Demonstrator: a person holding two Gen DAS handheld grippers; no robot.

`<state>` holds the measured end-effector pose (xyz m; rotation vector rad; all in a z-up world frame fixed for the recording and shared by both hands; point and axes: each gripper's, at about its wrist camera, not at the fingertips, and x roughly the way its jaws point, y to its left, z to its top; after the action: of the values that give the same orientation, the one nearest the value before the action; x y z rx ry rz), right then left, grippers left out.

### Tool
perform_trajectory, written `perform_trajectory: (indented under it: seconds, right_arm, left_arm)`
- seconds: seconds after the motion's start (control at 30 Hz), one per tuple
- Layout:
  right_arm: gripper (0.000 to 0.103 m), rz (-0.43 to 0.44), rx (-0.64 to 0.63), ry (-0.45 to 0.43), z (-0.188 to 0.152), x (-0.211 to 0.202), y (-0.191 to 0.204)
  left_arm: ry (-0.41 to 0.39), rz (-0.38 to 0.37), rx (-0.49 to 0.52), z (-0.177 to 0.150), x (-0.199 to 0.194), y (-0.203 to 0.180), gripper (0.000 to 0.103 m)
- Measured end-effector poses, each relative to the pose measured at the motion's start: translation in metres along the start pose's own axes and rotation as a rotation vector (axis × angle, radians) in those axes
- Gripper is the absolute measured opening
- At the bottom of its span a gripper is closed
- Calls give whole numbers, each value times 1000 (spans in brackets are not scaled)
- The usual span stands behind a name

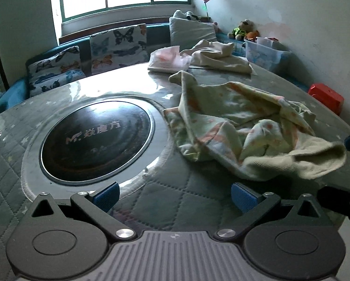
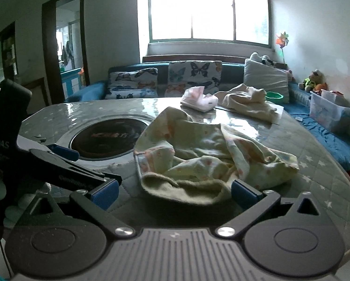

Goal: Fold clothes

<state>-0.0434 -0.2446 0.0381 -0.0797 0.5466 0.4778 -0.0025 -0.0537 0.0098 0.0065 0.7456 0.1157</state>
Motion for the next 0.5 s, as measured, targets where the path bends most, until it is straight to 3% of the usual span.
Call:
perform_trajectory:
  seconds: [0.23, 0.3, 0.4, 0.5]
  right_arm:
    - [103, -64, 31, -2, -13, -9, -5]
    - [103, -71, 30, -2, -15, -10, -6]
    - [103, -76, 29, -4, -18, -11, -8]
    - [103, -84, 36, 3, -21, -16, -7]
  left_arm:
    - [-2, -10, -37, -10, 6, -32, 103]
    - [-7, -56, -8, -21, 4, -19, 103]
    - [-14, -48, -22, -34, 1, -25, 103]
    - [6, -95, 40, -30, -1, -20, 103]
